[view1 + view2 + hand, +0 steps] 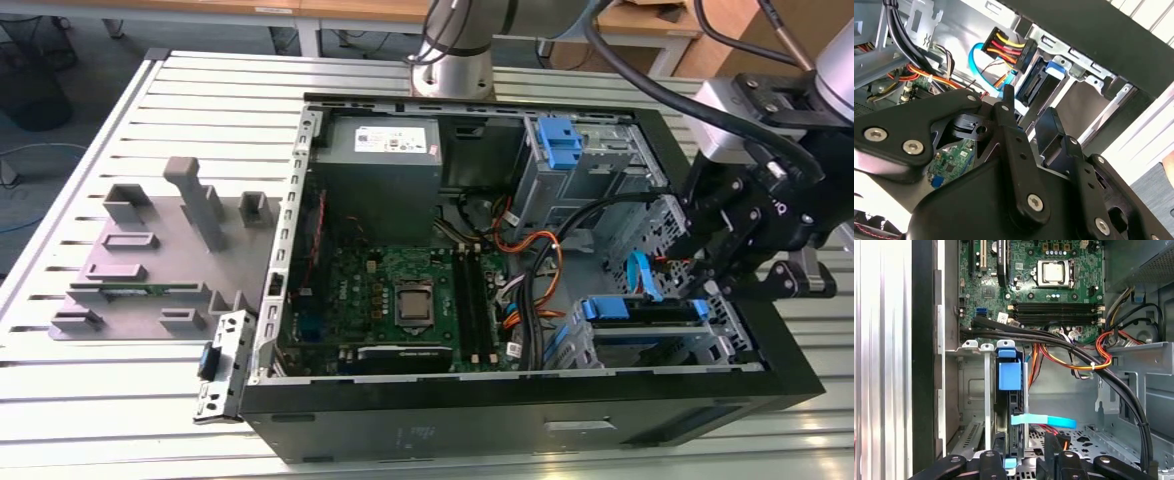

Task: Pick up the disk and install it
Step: 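Insert the second disk wire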

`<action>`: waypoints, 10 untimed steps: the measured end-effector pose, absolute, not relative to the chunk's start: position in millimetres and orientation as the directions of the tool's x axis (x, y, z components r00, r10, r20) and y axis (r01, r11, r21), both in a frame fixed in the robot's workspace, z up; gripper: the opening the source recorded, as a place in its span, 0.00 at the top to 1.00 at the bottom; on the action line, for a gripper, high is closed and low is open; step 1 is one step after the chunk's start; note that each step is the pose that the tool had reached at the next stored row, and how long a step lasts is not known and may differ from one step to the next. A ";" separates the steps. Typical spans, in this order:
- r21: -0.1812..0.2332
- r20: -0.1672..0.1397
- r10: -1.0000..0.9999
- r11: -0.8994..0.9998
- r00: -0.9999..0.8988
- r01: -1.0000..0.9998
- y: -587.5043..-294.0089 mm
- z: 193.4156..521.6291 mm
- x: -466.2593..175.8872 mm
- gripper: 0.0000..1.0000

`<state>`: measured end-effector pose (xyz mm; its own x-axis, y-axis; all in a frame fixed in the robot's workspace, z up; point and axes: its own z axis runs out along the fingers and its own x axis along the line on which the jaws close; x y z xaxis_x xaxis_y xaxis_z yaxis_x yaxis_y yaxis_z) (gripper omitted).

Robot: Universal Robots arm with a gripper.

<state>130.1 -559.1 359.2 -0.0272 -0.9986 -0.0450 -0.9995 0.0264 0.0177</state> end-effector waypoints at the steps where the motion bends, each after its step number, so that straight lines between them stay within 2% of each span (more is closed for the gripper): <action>1: 0.018 -0.045 -0.999 0.026 -0.027 -0.999 -559.1 358.8 131.4 0.56; 10: 0.018 -0.045 -0.999 0.026 -0.027 -0.999 -557.7 356.2 139.8 0.56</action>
